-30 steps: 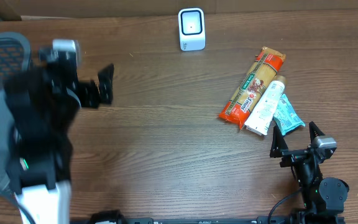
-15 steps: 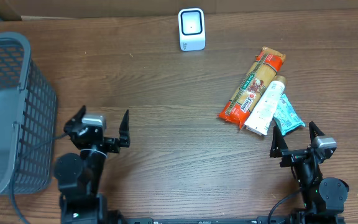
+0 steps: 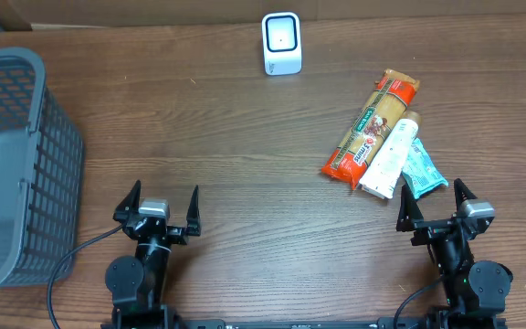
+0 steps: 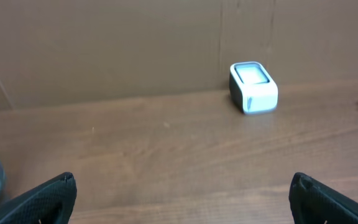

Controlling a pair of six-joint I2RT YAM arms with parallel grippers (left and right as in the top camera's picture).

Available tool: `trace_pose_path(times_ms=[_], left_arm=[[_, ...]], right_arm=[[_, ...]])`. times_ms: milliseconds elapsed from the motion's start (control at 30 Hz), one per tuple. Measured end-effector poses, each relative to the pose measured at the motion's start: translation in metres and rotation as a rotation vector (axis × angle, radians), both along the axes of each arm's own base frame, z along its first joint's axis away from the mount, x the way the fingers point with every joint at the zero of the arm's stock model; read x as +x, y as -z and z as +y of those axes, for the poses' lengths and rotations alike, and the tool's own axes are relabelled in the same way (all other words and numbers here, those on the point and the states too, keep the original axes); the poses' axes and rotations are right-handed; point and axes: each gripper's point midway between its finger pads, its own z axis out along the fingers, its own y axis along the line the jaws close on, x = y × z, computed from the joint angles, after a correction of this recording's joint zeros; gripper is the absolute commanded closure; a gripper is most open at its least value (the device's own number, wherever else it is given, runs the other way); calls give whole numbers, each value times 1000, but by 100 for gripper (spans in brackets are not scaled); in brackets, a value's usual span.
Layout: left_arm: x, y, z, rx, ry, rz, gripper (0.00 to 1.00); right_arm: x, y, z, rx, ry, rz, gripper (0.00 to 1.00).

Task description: Scan the item barcode

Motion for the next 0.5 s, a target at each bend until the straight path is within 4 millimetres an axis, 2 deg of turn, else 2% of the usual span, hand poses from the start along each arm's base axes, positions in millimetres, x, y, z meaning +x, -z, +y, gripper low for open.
trace_pose_path(times_ms=[200,333,500], left_arm=[[-9,14,2,8,-15,48,0],[-11,3,3,25,-27,-2,0],[-11,3,6,26,-40,-4,0]], right_arm=[[0,0,0,0,0,0,0],[0,0,0,0,0,0,0],[0,0,0,0,0,0,0]])
